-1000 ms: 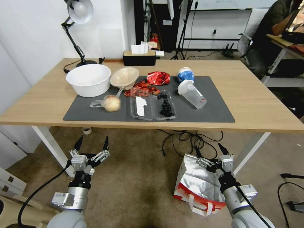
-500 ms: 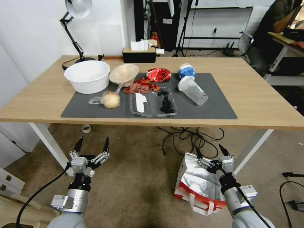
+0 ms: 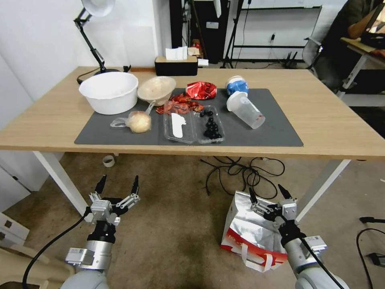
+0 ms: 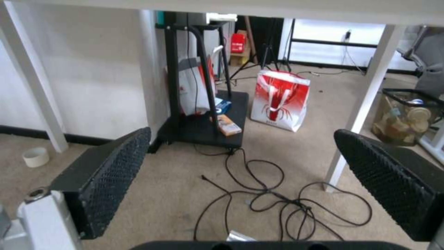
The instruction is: Pick up the food delivery bag from the floor and place it on the table.
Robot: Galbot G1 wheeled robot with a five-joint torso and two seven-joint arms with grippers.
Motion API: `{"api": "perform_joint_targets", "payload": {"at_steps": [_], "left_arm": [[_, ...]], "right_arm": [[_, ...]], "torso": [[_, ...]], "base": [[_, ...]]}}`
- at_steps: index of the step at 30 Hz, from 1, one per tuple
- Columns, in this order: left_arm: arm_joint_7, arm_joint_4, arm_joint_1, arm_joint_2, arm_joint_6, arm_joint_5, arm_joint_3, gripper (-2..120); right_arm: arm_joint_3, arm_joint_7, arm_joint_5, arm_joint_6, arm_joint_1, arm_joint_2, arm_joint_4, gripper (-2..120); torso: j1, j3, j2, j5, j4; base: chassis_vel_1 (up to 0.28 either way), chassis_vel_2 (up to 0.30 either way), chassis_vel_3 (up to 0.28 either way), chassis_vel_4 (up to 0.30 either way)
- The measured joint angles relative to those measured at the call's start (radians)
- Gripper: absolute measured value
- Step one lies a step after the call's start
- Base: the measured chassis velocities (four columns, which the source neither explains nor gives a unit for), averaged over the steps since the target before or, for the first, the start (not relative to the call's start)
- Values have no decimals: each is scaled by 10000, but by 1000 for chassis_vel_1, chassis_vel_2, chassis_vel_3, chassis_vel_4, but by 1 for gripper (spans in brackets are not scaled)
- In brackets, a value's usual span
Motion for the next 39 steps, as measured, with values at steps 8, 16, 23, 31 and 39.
{"api": "perform_joint_targets", "payload": {"at_steps": [8,16,23,31,39], "left_arm": [[6,72,-26,3,-12,-22,56,100],[-5,191,-49,44,-62,-59,65,100],[-13,257,-85,32,-64,-128,87,100],[-14,270,-89,-6,-83,-146,76,100],[-3,298,-90,-41,-117,-113,92,100]], "right_arm": [[24,-6,-2,-8,3,-32,-52,100],[101,-12,13,16,-3,-50,-185,100],[82,-22,22,30,43,-15,-247,100],[34,-25,23,6,141,-50,-263,100],[27,-25,30,0,164,-77,-263,100]], "torso": [[-132,-183,-315,0,0],[-260,-392,-651,0,0],[-369,-550,-921,0,0],[-502,-793,-1294,0,0],[-615,-978,-1590,0,0]], "base": [[0,0,0,0],[0,0,0,0],[0,0,0,0],[0,0,0,0],[0,0,0,0]]}}
